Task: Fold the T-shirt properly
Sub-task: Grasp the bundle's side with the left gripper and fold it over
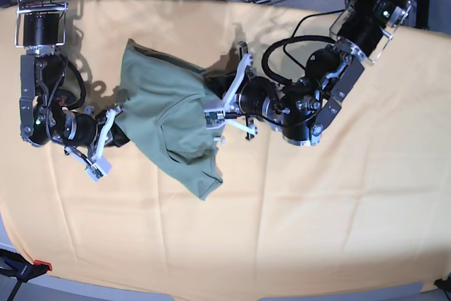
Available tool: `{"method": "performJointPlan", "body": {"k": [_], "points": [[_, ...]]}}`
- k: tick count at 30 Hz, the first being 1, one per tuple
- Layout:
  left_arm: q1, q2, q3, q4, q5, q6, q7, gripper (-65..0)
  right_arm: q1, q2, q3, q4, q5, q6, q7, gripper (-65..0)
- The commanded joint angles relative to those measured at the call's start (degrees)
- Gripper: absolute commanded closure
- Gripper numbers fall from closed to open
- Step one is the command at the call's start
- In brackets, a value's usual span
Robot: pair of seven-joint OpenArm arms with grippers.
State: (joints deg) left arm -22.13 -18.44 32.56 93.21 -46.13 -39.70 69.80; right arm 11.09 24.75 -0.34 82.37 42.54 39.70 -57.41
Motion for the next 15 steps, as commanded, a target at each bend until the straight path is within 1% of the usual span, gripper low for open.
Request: {"method": "performJointPlan", "body": {"k": [1,4,6,8,12,15], "points": [[-1.73,0.17,-0.33,-0.07,0.04,-0.3,-1.62,0.0,0.83,1.01,0.37,0.85,0.96,0.3,0.68,0.0],[-1.84,0.17,-0.31,-2.25,0.66,-0.3,-3.39,0.0,0.17,1.31,0.37,0.9,1.22,0.3,0.68,0.0],[-1.84,0.15,-0.31,-3.39,0.76,-0.3,-3.41,0.0,-0.46,2.14,0.37,0.9,3.04,0.3,0.35,0.0],[-1.84,0.15,-0.31,-4.52,2.23,-0.3,-4.39,0.0,-1.07,3.13,0.39,0.9,5.73,0.3,-1.01,0.0],[-1.86,0.17,-0.31,-7.37,6.58,-0.3,-9.62,0.0,-1.09,4.48,0.39,1.42,11.28,0.3,-6.36,0.0],[-2.64,0.22,-0.31,-7.96,11.41,-0.3,-14.75,0.0,-1.09,5.73,0.39,2.03,17.25,0.3,-9.73,0.0]]}}
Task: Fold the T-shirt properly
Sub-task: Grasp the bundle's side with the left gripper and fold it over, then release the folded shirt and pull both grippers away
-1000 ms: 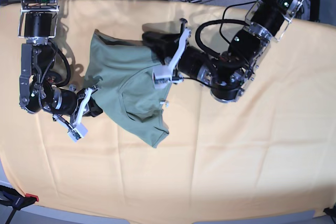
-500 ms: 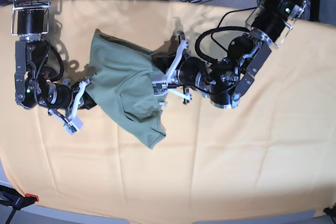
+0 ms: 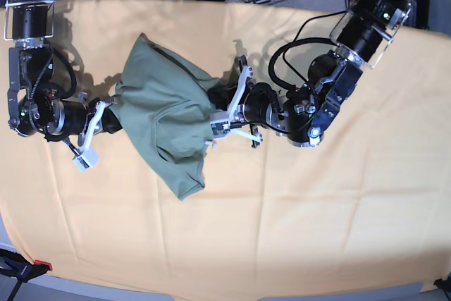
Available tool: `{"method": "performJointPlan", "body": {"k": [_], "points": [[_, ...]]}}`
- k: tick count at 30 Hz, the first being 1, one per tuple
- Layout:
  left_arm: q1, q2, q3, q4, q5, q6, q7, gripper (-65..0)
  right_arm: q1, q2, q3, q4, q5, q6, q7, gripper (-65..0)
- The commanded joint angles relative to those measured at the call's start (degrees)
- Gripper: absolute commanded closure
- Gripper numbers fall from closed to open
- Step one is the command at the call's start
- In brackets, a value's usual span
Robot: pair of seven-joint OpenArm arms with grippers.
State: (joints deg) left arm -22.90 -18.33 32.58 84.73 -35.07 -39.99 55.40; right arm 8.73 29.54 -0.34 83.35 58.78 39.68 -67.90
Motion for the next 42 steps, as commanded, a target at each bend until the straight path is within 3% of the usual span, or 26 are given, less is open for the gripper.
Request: {"method": "performJointPlan", "body": {"k": [1,7,16,19,23,26,29,31,34,37,42], "points": [[-2.56,0.24,-0.33,0.48,1.7,-0.01,-1.81,0.0,1.29,1.25,0.39,1.05,2.97,0.32,0.0,0.0],[-6.12,1.03,-0.35,0.22,8.35,-0.01,-7.19,0.0,0.26,1.81,0.39,1.05,7.39,0.32,-0.96,0.0],[-6.73,2.29,-0.35,-4.33,20.31,-0.01,-22.95,0.0,-4.92,2.16,0.46,3.91,7.41,0.32,-1.01,0.0],[-7.87,2.1,-0.35,-5.51,21.33,-0.01,-22.86,0.0,-6.95,3.04,0.92,7.78,7.21,0.32,-0.96,0.0],[-10.19,1.95,-0.7,-4.39,13.44,-0.01,-14.97,0.0,-7.28,4.0,1.42,11.15,7.21,0.32,-0.68,0.0],[-11.1,1.97,-2.62,-1.01,2.71,-0.01,-4.59,0.0,-7.32,3.96,3.32,11.74,6.75,0.32,0.74,0.0],[-11.1,1.95,-6.64,2.86,-8.85,-0.01,7.37,0.0,-7.3,3.91,5.03,11.72,2.14,0.32,4.39,0.0],[-11.08,1.6,-10.27,3.67,-15.72,-0.01,12.52,0.0,-7.3,3.8,5.22,11.69,-2.4,0.32,8.07,0.0],[-10.73,-0.07,-16.0,3.67,-25.9,-0.01,14.01,0.0,-7.3,3.13,5.22,11.3,-6.75,0.32,10.64,0.0],[-9.64,-2.23,-20.63,3.65,-34.32,-0.01,14.32,0.0,-7.3,1.84,5.22,9.68,-6.8,0.32,10.93,0.0],[-7.21,-5.38,-22.32,3.67,-41.18,-0.01,17.11,0.0,-7.32,-0.79,5.22,5.68,-7.63,0.32,8.17,0.0]]}}
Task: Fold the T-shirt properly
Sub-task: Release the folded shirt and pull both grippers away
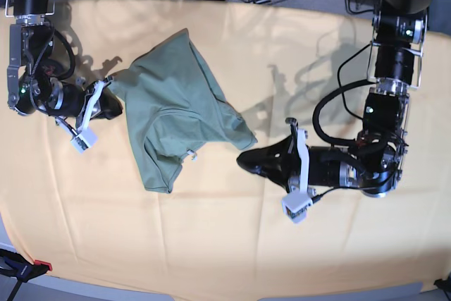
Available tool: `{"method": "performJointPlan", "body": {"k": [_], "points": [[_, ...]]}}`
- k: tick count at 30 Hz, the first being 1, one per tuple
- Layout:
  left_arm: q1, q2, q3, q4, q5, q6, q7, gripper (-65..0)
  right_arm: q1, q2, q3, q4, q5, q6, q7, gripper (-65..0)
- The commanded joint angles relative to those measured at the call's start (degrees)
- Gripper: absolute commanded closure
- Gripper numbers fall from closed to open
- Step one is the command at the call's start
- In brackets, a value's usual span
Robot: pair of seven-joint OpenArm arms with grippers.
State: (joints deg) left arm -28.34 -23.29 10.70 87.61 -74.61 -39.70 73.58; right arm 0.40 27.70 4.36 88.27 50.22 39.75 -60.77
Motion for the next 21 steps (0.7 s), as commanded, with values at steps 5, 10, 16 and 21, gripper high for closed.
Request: {"method": "performJointPlan", "body": {"k": [5,10,16,21], "points": [[-1.55,-2.08,-0.44,0.76,-1.44,-0.3,-1.09,0.0,0.96,0.9,0.52,1.05,10.54,0.25,-7.52,0.0],[-1.55,-2.6,-0.44,0.76,-0.7,-0.3,-1.05,0.0,-1.18,0.9,0.52,1.09,24.09,0.25,-18.69,0.0],[-1.53,-2.58,-0.44,0.76,-0.72,-0.3,-1.05,0.0,-4.42,1.01,0.52,1.9,30.97,0.25,-19.23,0.0],[-1.53,-2.58,-0.44,0.76,-0.72,-0.3,-0.98,0.0,-5.84,1.03,0.57,3.23,31.43,0.25,-19.23,0.0]]}}
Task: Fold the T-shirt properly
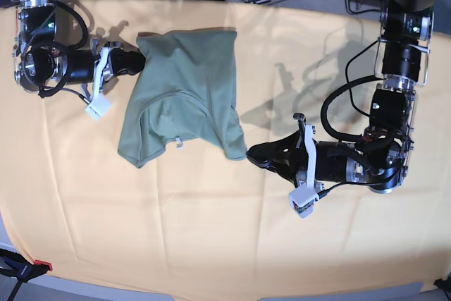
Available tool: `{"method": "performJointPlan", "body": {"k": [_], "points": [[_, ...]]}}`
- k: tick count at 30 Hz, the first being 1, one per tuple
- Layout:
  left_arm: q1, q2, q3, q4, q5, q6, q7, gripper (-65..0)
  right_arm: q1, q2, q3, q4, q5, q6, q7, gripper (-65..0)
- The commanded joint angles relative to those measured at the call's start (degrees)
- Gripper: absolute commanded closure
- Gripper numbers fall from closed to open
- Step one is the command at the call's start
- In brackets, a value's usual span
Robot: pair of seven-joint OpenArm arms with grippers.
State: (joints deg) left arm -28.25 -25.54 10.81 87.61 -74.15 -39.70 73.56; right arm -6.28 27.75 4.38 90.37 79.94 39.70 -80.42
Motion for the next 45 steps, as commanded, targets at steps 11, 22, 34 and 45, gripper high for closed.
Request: {"method": "performJointPlan", "body": {"k": [11,22,34,45], "points": [[-0.94,-0.37,-0.55,0.76,-2.86,-0.3,0.5,0.0,1.55,0.66,11.23,1.27,4.13,0.3,5.62,0.0],[2.93,-0.52,-0.55,0.79,-5.51,-0.3,2.58,0.0,-1.88,0.96,29.0,3.61,5.06,0.3,0.42,0.0],[6.91,-7.5,-1.09,8.52,-7.17,-0.3,5.07,0.0,-17.33,0.81,40.79,20.33,5.06,0.3,0.42,0.0],[29.62,-20.33,-18.88,24.83,-10.85,0.83,6.44,0.0,-32.92,0.76,47.91,23.28,5.06,0.3,0.42,0.0]]}}
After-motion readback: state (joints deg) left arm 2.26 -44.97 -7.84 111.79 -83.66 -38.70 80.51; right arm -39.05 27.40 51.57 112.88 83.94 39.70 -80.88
